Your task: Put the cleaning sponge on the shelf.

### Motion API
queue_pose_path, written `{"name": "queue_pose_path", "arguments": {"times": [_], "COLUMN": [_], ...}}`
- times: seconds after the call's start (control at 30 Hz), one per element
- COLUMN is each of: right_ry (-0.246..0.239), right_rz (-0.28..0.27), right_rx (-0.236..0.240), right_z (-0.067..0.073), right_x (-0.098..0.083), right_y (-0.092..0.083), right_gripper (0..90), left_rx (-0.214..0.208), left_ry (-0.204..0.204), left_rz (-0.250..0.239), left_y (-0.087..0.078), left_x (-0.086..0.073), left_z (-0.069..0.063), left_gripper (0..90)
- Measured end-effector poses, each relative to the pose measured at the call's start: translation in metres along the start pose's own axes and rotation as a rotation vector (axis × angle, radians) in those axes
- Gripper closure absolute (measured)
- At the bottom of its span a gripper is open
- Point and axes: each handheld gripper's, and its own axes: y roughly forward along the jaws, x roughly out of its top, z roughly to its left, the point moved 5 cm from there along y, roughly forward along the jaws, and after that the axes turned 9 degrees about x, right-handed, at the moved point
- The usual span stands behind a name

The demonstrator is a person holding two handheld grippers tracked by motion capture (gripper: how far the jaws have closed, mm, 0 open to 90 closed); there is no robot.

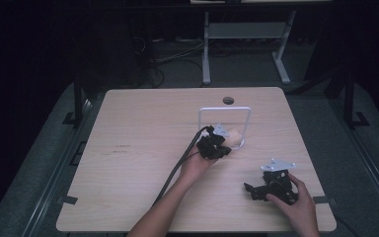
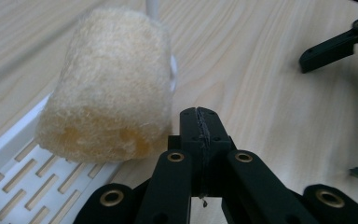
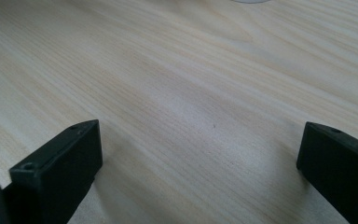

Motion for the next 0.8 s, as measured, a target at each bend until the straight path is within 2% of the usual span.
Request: {"name": "queue_pose_path", "arguments": {"times": [0.17,0.8], "right_ry": [0.0,-0.002], "right_rz": [0.0,0.001], "right_rx": [0.0,-0.002], "right_z": [0.0,0.0], "right_x": [0.0,0.0], "right_y": [0.0,0.0], "right_gripper": [0.0,0.0], "left_rx": [0.016,0.1], "left_ry": [-0.008,-0.013], "left_rz": [0.02,0.05], "left_y": [0.003,-0.005], "left_x": [-0.004,-0.016], "left_z": [0.005,0.03], "left_gripper": [89.7,89.6]}}
